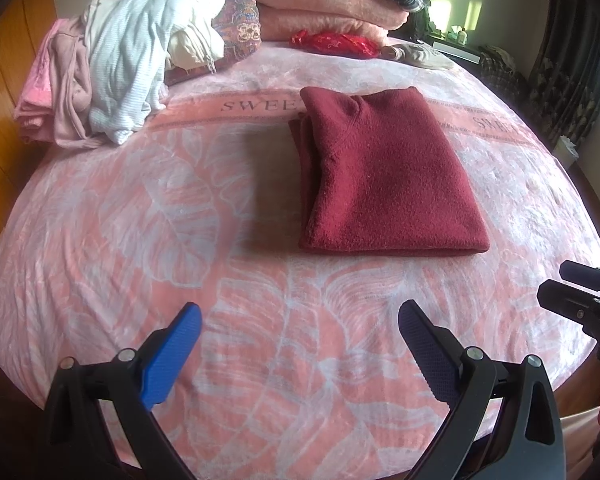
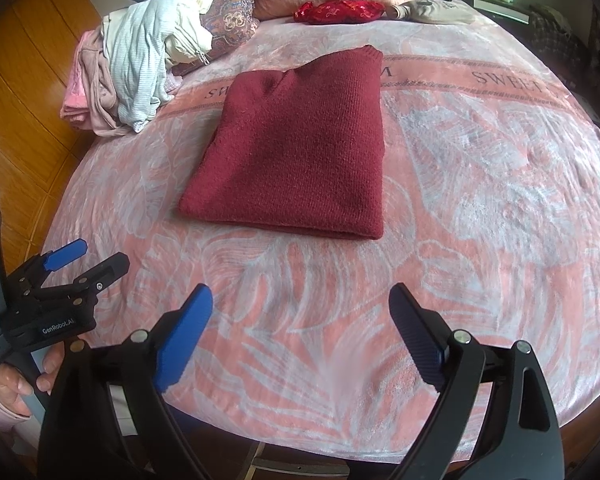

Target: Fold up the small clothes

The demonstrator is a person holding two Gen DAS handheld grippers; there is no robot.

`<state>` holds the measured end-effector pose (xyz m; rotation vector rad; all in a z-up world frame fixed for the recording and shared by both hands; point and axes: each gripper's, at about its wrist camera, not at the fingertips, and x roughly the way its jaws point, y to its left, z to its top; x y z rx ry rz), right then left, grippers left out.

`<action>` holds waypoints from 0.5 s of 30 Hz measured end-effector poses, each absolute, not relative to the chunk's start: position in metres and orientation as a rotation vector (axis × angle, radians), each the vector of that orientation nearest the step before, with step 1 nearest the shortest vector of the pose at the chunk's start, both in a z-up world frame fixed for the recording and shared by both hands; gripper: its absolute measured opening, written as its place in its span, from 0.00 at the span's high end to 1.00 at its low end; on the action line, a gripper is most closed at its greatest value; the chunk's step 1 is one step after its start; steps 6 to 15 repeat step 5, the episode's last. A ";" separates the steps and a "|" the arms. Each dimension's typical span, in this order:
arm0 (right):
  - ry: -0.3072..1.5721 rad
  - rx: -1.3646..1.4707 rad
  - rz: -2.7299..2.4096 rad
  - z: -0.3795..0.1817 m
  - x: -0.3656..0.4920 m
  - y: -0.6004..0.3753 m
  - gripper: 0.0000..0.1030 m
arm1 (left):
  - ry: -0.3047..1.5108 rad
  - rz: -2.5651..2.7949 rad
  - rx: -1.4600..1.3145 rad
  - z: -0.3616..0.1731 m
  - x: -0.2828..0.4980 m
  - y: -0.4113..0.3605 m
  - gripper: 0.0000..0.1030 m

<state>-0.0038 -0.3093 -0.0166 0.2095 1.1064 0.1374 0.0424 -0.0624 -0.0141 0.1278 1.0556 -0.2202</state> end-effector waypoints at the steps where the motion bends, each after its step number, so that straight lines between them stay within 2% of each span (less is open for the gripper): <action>1: 1.106 0.211 0.137 -0.016 -0.003 -0.310 0.13 | 1.055 -0.220 0.130 -0.014 0.043 -0.061 0.04; 15: 1.106 0.211 0.137 -0.015 -0.002 -0.312 0.13 | 1.050 -0.222 0.138 -0.013 0.043 -0.059 0.04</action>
